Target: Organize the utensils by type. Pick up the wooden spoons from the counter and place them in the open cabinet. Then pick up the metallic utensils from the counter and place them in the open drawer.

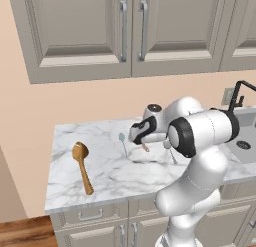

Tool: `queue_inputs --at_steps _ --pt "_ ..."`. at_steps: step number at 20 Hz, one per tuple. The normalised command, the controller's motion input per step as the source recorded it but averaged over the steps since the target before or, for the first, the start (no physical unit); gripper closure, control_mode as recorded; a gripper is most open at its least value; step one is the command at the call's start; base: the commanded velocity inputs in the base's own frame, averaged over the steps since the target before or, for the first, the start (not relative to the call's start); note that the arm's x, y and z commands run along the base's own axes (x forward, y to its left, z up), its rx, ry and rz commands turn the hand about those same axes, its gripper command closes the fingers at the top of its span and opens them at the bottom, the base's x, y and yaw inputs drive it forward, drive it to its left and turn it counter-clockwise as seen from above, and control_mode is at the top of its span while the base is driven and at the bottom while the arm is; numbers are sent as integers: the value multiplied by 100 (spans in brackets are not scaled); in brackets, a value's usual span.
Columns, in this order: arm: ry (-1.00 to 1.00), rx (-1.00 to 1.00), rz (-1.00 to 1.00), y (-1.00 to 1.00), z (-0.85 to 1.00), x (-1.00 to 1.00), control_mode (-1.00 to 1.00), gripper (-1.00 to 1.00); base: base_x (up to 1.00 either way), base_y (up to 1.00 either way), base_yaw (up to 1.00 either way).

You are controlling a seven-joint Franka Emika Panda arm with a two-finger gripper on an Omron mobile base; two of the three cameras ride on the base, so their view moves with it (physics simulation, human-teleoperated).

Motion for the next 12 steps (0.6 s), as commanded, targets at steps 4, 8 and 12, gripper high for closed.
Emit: queue_inputs --at_steps 4,8,12 --pt "0 0 0 5 -21 16 -100 -100 0 0 0" --pt "0 0 0 3 -23 18 -100 -100 0 0 0" --pt "0 0 0 2 -22 21 -100 -100 0 0 0"
